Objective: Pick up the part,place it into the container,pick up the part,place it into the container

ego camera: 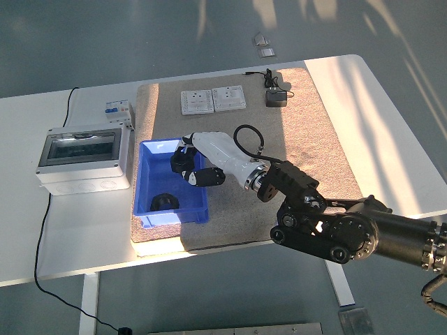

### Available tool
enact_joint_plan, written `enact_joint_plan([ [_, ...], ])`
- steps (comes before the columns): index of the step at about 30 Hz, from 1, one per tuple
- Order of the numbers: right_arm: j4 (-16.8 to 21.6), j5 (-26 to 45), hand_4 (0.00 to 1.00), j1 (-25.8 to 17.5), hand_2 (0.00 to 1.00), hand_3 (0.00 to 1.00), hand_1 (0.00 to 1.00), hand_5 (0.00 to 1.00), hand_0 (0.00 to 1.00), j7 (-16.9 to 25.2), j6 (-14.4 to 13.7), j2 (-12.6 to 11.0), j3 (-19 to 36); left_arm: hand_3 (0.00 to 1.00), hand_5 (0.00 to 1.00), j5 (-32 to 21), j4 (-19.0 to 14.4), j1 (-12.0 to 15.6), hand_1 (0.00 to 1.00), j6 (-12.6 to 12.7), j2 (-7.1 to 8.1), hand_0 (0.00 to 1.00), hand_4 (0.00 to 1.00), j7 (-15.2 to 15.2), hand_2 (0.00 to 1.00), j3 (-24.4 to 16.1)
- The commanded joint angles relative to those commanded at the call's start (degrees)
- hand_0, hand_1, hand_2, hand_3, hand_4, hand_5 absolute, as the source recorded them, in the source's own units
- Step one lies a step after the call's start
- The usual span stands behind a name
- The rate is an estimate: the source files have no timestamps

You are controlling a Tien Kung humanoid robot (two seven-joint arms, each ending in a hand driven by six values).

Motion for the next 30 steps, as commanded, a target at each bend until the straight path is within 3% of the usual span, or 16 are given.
enact_joint_plan([
  [1, -0.1, -0.7, 0.372, 0.0, 0.428, 0.594, 0.267, 0.002, 0.657, -0.2, 1.0, 0.1, 0.0, 0.625, 0.751, 0.0, 0.0, 0.0, 0.672, 0.0, 0.01, 0.68, 0.641, 0.0, 0.708, 0.0],
  [2, -0.2, -1.4, 0.382, -0.1, 0.647, 0.664, 0.539, 0.002, 0.761, -0.4, 1.9, 0.1, 0.0, 0.625, 0.754, 0.1, 0.0, 0.0, 0.671, 0.0, 0.01, 0.68, 0.643, 0.0, 0.706, 0.0],
  [7, -0.5, -4.5, 0.382, -0.5, 0.647, 0.664, 0.539, 0.002, 0.761, -1.1, 4.4, 0.1, 0.8, 0.625, 0.754, 0.3, 0.0, 0.0, 0.671, 0.0, 0.03, 0.68, 0.643, -0.1, 0.706, -0.1],
  [8, -0.6, -4.8, 0.429, -0.7, 0.797, 0.728, 0.77, 0.002, 0.89, -1.2, 4.6, 0.1, 0.9, 0.627, 0.752, 0.3, 0.0, 0.0, 0.671, 0.0, 0.03, 0.68, 0.644, -0.1, 0.706, -0.1],
  [13, -1.0, -4.8, 0.429, -1.4, 0.797, 0.728, 0.77, 0.002, 0.89, -1.2, 4.8, 0.0, 1.3, 0.627, 0.752, 0.2, 0.0, 0.1, 0.671, 0.0, -0.05, 0.68, 0.644, -0.1, 0.706, -0.1],
  [14, -1.1, -4.7, 0.481, -1.4, 0.902, 0.864, 0.861, 0.026, 0.938, -1.0, 4.6, -0.1, 1.3, 0.626, 0.755, 0.2, 0.0, 0.1, 0.67, 0.0, -0.06, 0.68, 0.646, -0.1, 0.705, -0.1],
  [15, -1.1, -4.6, 0.481, -1.5, 0.902, 0.864, 0.861, 0.026, 0.938, -0.8, 4.3, -0.1, 1.3, 0.626, 0.755, 0.1, 0.0, 0.1, 0.67, 0.0, -0.07, 0.68, 0.646, -0.1, 0.705, -0.1],
  [19, -1.1, -3.5, 0.481, -1.7, 0.902, 0.864, 0.861, 0.026, 0.938, 0.8, 2.3, -0.3, 1.5, 0.626, 0.755, 0.2, 0.0, 0.2, 0.67, 0.0, -0.07, 0.68, 0.646, -0.1, 0.705, -0.1],
  [20, -1.1, -2.6, 0.52, -1.9, 0.949, 0.928, 0.905, 0.035, 0.979, 1.6, 1.2, -0.4, 1.6, 0.628, 0.758, 0.3, 0.0, 0.2, 0.671, 0.0, -0.05, 0.68, 0.648, -0.1, 0.705, -0.1],
  [23, -1.0, 0.5, 0.52, -3.1, 0.949, 0.928, 0.905, 0.035, 0.979, 4.3, -1.9, -0.8, 3.1, 0.628, 0.758, 0.5, 0.0, 0.2, 0.671, 0.0, 0.01, 0.68, 0.648, -0.2, 0.705, -0.1],
  [26, -0.2, 4.1, 0.496, -5.9, 0.95, 0.932, 0.899, 0.004, 0.961, 7.6, -5.5, -1.9, 6.7, 0.626, 0.761, 0.6, 0.0, 0.2, 0.671, 0.0, -0.03, 0.68, 0.649, -0.3, 0.703, 0.0],
  [30, 2.7, 9.7, 0.496, -11.4, 0.95, 0.932, 0.899, 0.004, 0.961, 12.6, -10.5, -5.0, 13.5, 0.626, 0.761, -0.1, 0.0, 0.3, 0.671, 0.1, -0.49, 0.68, 0.649, -0.9, 0.703, 0.4],
])
